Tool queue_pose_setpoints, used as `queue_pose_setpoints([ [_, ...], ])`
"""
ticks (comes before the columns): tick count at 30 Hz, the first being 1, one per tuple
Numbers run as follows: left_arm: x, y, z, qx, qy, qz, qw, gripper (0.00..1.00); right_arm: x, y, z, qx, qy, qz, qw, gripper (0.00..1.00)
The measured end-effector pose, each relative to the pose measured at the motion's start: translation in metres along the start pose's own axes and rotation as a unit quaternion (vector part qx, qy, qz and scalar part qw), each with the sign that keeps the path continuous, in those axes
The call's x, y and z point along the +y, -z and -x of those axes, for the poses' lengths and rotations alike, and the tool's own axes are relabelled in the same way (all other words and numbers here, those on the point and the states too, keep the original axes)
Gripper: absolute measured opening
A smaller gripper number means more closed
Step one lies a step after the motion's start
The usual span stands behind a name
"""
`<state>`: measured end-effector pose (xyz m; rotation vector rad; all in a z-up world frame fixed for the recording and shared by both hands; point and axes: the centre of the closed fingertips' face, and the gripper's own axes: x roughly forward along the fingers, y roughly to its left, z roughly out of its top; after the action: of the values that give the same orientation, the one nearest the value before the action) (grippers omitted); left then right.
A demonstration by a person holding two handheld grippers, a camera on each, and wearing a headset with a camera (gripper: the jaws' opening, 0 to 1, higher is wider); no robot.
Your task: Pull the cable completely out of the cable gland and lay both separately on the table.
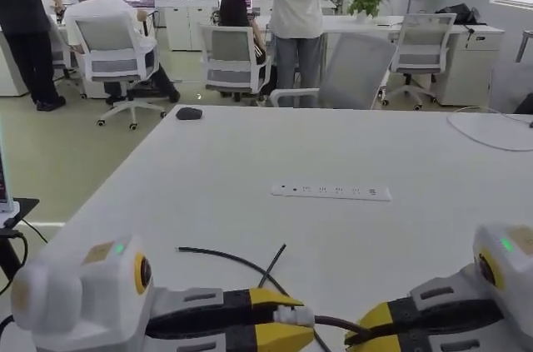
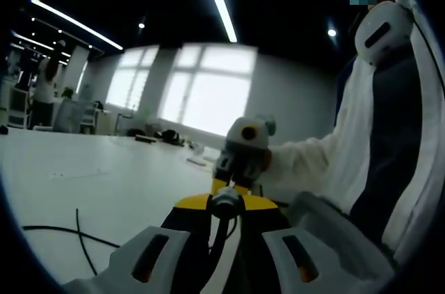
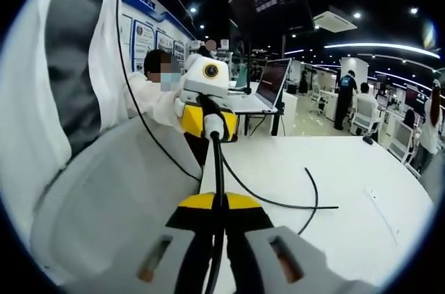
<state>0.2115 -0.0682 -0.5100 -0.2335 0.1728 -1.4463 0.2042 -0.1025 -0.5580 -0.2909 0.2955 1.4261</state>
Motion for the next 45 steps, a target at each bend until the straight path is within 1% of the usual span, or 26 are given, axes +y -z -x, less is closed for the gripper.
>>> queue_pose_setpoints([
  [5, 0.001, 0.000, 0.000, 0.001, -0.002, 0.000, 1.0000, 0.16, -0.002, 0.009, 0.005, 0.001, 0.008, -0.010, 0.9999, 0.02],
  [11, 0.001, -0.001, 0.001, -0.003, -0.002, 0.002, 1.0000, 0.16, -0.004, 0.026, 0.011, 0.019, 0.017, -0.021, 0.9995, 0.02],
  [12, 0.001, -0.002, 0.002, -0.007, -0.002, 0.003, 1.0000, 0.16, -0.004, 0.027, 0.012, 0.020, 0.018, -0.023, 0.9994, 0.02],
  [15, 0.002, -0.003, 0.002, -0.008, -0.003, 0.004, 1.0000, 0.16, -0.004, 0.029, 0.014, 0.021, 0.021, -0.028, 0.9992, 0.02],
  [27, 0.001, -0.001, 0.001, -0.002, -0.002, 0.002, 1.0000, 0.16, -0.005, 0.032, 0.014, 0.026, 0.024, -0.030, 0.9989, 0.02],
  [30, 0.001, 0.000, 0.000, 0.000, -0.001, 0.000, 1.0000, 0.16, -0.006, 0.032, 0.015, 0.026, 0.023, -0.036, 0.9988, 0.02],
  [33, 0.001, 0.000, 0.000, 0.001, -0.002, 0.000, 1.0000, 0.16, -0.005, 0.029, 0.016, 0.022, 0.023, -0.039, 0.9988, 0.02],
  [35, 0.001, 0.000, 0.000, 0.000, -0.001, 0.000, 1.0000, 0.16, -0.004, 0.024, 0.016, 0.011, 0.018, -0.044, 0.9988, 0.04],
  [40, -0.001, 0.002, -0.001, 0.005, 0.001, -0.002, 1.0000, 0.16, -0.004, 0.012, 0.011, 0.004, 0.017, -0.037, 0.9991, 0.14],
  [42, -0.001, 0.002, -0.001, 0.005, 0.001, -0.001, 1.0000, 0.16, -0.004, 0.009, 0.010, 0.002, 0.017, -0.034, 0.9993, 0.16],
  [44, -0.001, 0.002, -0.001, 0.005, 0.001, -0.001, 1.0000, 0.16, -0.005, 0.001, 0.008, -0.008, 0.016, -0.030, 0.9994, 0.18],
  [45, -0.002, 0.002, -0.001, 0.004, 0.002, -0.001, 1.0000, 0.16, -0.004, -0.007, 0.006, -0.018, 0.014, -0.031, 0.9993, 0.20],
])
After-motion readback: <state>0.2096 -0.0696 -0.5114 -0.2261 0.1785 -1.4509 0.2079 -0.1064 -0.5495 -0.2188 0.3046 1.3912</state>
